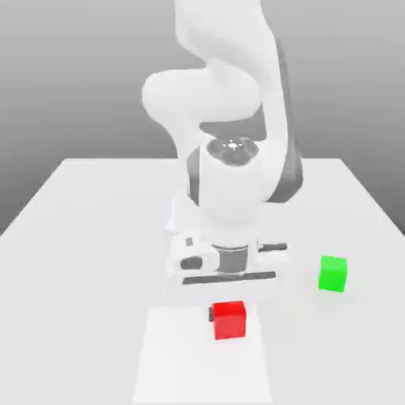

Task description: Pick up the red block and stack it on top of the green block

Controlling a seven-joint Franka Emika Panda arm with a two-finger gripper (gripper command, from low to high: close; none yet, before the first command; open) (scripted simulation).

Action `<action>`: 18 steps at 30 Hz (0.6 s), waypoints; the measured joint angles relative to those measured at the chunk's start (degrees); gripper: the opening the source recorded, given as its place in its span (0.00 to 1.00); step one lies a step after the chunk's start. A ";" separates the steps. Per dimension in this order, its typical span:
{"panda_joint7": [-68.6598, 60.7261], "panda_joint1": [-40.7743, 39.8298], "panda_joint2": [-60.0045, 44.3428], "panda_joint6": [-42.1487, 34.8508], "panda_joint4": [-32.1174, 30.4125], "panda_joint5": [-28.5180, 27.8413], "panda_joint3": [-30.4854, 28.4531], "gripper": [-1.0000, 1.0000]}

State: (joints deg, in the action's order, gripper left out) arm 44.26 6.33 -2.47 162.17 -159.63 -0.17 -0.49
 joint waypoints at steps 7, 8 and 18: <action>-15.94 9.87 6.16 -4.13 -2.17 4.12 4.34 0.00; -18.59 11.33 6.81 -4.48 -2.47 4.62 4.85 0.00; -43.47 26.26 13.33 -7.80 -5.56 7.28 10.96 0.00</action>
State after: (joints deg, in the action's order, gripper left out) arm 0.79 32.59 10.86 154.37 -165.20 7.11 10.47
